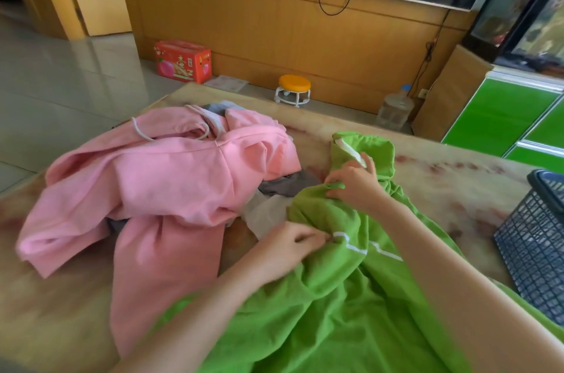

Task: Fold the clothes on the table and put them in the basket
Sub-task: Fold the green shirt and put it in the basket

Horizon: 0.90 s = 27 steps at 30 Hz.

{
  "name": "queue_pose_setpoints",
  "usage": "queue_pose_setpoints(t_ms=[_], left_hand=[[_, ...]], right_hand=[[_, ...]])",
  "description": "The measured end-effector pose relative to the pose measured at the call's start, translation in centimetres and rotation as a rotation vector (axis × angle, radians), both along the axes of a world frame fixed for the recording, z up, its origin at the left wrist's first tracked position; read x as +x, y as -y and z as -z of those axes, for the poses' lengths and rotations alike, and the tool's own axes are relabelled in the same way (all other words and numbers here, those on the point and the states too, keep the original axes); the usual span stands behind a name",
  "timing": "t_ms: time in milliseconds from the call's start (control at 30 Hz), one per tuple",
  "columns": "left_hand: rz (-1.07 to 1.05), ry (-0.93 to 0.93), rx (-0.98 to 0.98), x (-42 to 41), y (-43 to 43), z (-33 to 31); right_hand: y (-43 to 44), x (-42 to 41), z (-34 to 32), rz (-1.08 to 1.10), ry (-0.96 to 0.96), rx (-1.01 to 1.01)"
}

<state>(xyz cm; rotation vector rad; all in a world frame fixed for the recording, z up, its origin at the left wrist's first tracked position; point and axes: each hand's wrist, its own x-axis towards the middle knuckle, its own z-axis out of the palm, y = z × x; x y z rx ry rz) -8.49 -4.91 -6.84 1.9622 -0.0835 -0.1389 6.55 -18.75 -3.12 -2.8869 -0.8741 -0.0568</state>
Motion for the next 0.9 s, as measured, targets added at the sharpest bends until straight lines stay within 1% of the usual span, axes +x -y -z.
queue_pose_setpoints(t_ms=[33, 67, 100, 133, 167, 233, 333, 400, 433, 467, 567, 667, 733, 833, 900], left_hand=[[-0.119, 0.075, -0.027, 0.4, -0.6, -0.2], [-0.244, 0.142, -0.065, 1.0, -1.3, -0.1], [-0.338, 0.181, -0.104, 1.8, -1.9, 0.0], [-0.385, 0.189, -0.122, 2.6, -2.3, 0.2], [-0.379, 0.166, -0.115, 3.4, -2.6, 0.3], [-0.225, 0.081, -0.053, 5.0, -2.7, 0.2], [0.054, 0.004, 0.097, 6.8, -2.4, 0.5], [0.124, 0.026, 0.265, 7.4, -2.3, 0.8], [0.137, 0.031, 0.295, 7.5, -2.2, 0.9], [0.145, 0.017, 0.275, 7.5, -2.1, 1.0], [0.188, 0.003, 0.117, 7.1, -1.6, 0.6], [0.107, 0.136, 0.183, 7.6, -0.9, 1.5], [0.036, 0.201, 0.162, 7.8, -0.6, 1.8], [-0.019, 0.188, -0.030, 7.8, -0.8, 1.5], [-0.041, 0.195, -0.140, 7.6, -1.0, 0.2]], right_hand=[[0.9, -0.3, -0.4, -0.004, 0.027, 0.117], [1.8, -0.9, -1.1, -0.011, 0.008, 0.273], [2.9, -1.6, -1.9, -0.013, -0.037, 0.428], [4.1, -2.3, -2.5, -0.020, -0.074, 0.554], [5.1, -2.9, -2.9, -0.023, -0.098, 0.649], [7.0, -3.7, -3.4, -0.018, -0.152, 0.740], [9.1, -3.5, -3.1, 0.038, -0.198, 0.721], [10.5, -2.9, -2.6, 0.098, -0.222, 0.688], [11.2, -2.7, -2.4, 0.132, -0.242, 0.668], [11.8, -2.6, -2.2, 0.154, -0.260, 0.648], [13.0, -3.1, -1.8, 0.195, -0.294, 0.637], [13.4, -3.9, -1.8, 0.194, -0.361, 0.672], [13.4, -4.0, -1.5, 0.188, -0.387, 0.668], [13.2, -3.8, -1.3, 0.207, -0.384, 0.678], [12.7, -3.6, -1.4, 0.229, -0.351, 0.742]])
